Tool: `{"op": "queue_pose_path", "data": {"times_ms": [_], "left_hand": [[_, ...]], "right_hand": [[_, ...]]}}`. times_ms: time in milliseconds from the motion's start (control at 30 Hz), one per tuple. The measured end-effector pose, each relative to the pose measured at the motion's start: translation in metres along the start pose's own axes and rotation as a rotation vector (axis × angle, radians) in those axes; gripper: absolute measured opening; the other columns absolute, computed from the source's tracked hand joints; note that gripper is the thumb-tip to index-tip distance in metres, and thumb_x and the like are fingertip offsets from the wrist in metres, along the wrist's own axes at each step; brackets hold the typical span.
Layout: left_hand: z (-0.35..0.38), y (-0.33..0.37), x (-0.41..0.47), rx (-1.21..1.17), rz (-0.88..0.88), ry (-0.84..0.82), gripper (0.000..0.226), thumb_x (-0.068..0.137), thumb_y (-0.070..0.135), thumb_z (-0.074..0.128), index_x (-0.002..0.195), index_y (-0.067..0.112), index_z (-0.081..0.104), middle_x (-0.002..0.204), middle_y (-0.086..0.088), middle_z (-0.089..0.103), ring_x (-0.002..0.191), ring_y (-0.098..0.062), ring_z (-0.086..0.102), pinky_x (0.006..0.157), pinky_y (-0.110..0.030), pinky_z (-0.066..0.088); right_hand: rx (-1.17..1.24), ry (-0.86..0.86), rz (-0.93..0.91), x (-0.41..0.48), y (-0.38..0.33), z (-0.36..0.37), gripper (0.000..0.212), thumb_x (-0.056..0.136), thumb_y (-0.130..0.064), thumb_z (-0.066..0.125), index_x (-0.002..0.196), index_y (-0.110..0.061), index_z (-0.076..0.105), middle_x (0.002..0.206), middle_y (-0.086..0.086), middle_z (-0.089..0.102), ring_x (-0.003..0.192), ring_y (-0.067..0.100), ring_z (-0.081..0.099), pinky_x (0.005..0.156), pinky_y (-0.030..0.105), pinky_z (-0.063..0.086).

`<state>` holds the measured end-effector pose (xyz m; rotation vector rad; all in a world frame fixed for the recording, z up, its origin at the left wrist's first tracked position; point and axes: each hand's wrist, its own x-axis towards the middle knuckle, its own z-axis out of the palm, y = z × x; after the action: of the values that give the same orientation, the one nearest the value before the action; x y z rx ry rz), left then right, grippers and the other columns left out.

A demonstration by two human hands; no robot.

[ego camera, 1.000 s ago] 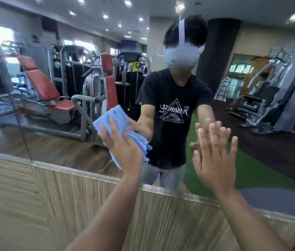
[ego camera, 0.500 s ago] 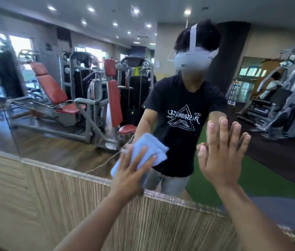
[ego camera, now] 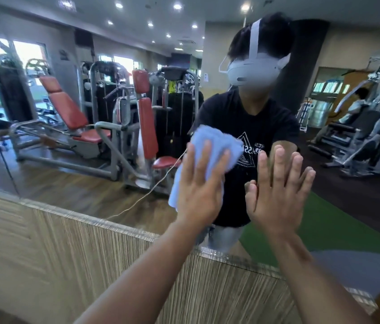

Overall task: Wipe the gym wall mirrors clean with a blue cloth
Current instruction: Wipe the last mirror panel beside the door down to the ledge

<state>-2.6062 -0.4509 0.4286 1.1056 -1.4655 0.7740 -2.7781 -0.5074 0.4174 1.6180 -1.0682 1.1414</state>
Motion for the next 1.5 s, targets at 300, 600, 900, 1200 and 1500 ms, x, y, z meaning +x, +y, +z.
{"op": "queue_pose_path", "data": {"times_ms": [300,600,900,1200,1500], "left_hand": [[-0.047,-0.091,-0.093,0.151,0.157,-0.262,0.047,0.106,0.019,0.034,0.152,0.030,0.031,0.169,0.002,0.007,0.154,-0.037,0.001,0.121,-0.059,0.015],[-0.033,-0.033,0.053,0.024,-0.004,-0.035,0.059,0.088,0.004,0.045,0.147,0.013,0.048,0.158,-0.020,0.033,0.148,-0.052,0.013,0.119,-0.064,0.019],[-0.018,-0.064,-0.049,0.146,0.646,-0.367,0.053,0.098,0.003,0.048,0.145,0.027,0.052,0.156,-0.002,0.038,0.148,-0.037,0.026,0.121,-0.059,0.019],[-0.062,-0.104,-0.004,0.282,0.633,-0.347,0.066,0.094,0.014,0.054,0.154,0.030,0.033,0.161,-0.002,0.029,0.154,-0.036,0.008,0.122,-0.060,0.015],[-0.032,-0.076,-0.003,0.107,0.442,-0.162,0.067,0.090,0.002,0.066,0.147,0.027,0.043,0.157,-0.006,0.033,0.154,-0.035,0.011,0.121,-0.058,0.020]], "right_hand": [[0.039,0.014,0.015,0.001,-0.003,0.000,0.064,0.104,-0.035,0.031,0.165,-0.018,0.018,0.173,0.006,-0.002,0.158,0.034,-0.003,0.126,0.061,0.006],[0.020,0.028,0.009,-0.001,-0.002,0.003,0.065,0.103,-0.036,0.032,0.164,-0.016,0.020,0.172,0.009,0.002,0.158,0.036,0.001,0.125,0.062,0.009],[0.086,0.001,0.012,0.000,0.000,-0.001,0.062,0.106,-0.035,0.034,0.164,-0.018,0.021,0.173,0.004,-0.003,0.159,0.033,-0.003,0.126,0.059,0.003],[0.078,0.007,0.017,0.000,-0.002,-0.001,0.063,0.105,-0.035,0.031,0.165,-0.019,0.017,0.173,0.005,-0.001,0.158,0.033,-0.002,0.126,0.059,0.005],[0.081,0.011,0.017,-0.002,-0.001,0.000,0.065,0.105,-0.036,0.033,0.165,-0.020,0.013,0.173,0.004,-0.002,0.158,0.032,-0.004,0.126,0.060,0.008]]}}
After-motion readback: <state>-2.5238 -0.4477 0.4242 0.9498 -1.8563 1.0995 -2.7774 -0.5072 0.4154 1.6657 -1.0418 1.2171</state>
